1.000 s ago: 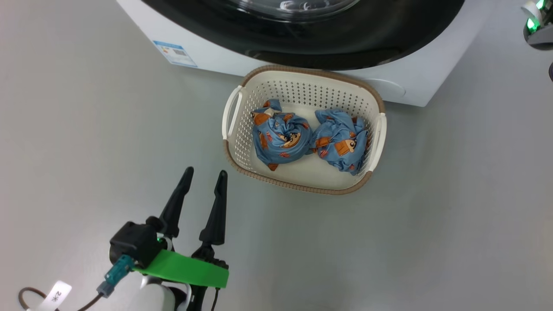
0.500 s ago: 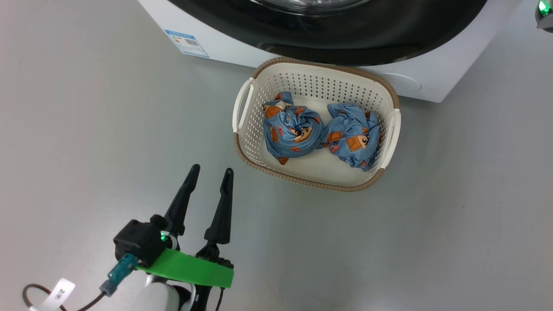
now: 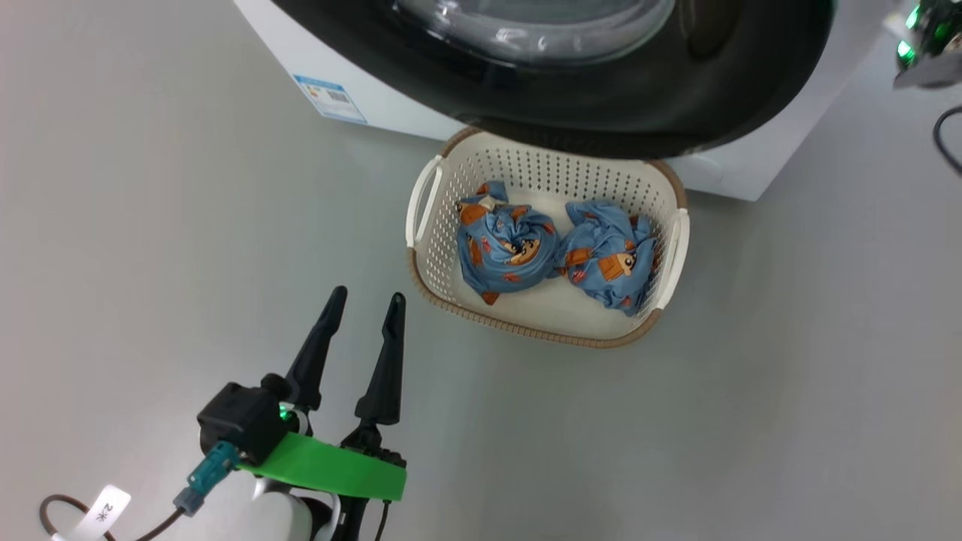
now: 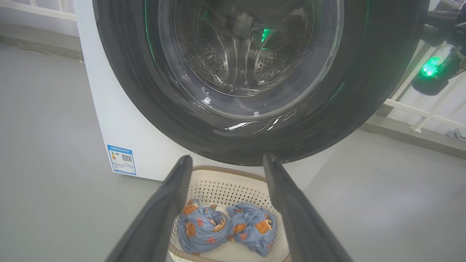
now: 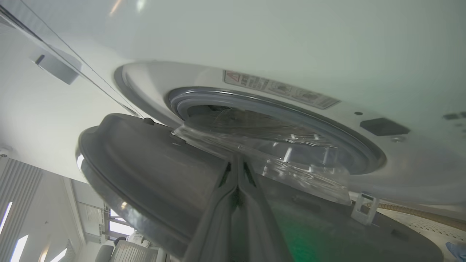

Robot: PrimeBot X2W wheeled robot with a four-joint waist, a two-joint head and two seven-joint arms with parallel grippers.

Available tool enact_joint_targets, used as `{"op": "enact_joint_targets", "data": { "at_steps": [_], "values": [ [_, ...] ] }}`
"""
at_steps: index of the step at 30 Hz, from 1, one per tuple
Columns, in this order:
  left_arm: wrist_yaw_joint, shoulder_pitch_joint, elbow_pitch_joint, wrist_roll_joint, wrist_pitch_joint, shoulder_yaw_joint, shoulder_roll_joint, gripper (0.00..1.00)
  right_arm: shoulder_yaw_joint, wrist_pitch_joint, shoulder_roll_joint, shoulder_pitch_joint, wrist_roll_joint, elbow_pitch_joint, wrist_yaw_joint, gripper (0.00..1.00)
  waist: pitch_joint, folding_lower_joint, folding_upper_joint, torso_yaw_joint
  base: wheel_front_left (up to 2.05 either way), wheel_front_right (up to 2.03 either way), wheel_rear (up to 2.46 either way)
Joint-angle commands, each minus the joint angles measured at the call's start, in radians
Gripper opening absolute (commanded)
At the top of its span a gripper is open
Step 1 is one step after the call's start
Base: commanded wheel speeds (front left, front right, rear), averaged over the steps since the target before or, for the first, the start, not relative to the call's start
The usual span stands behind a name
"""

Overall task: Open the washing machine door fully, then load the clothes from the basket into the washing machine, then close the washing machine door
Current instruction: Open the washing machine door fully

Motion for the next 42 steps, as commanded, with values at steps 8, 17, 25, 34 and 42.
{"op": "enact_joint_targets", "data": {
  "at_steps": [8,17,25,34,42],
  "values": [
    [0.003,0.023,-0.002,0.027,-0.006,0.043,0.012,1.00,0.055,0.025,0.043,0.125,-0.004,-0.044,0.006,0.00,-0.085,0.0000,-0.0001,-0.017,0.00,0.00,0.00],
    [-0.002,0.065,0.011,0.051,-0.006,0.060,0.012,1.00,0.098,0.046,0.061,0.219,-0.002,-0.079,0.006,0.00,-0.153,0.0000,-0.0001,-0.020,0.00,0.00,0.00],
    [-0.005,0.090,0.007,0.053,-0.006,0.066,0.012,1.00,0.147,0.069,0.066,0.280,-0.010,-0.100,0.006,0.00,-0.190,0.0000,-0.0001,-0.011,0.00,0.00,0.00],
    [-0.006,0.116,0.009,0.058,-0.006,0.076,0.012,1.00,0.187,0.092,0.089,0.345,0.003,-0.141,0.006,0.00,-0.232,0.0000,-0.0001,0.003,0.00,0.00,0.00],
    [-0.007,0.141,0.013,0.072,-0.006,0.088,0.012,1.00,0.227,0.118,0.120,0.406,0.012,-0.186,0.006,0.00,-0.272,0.0000,-0.0001,0.017,0.00,0.00,0.00]
  ]
}}
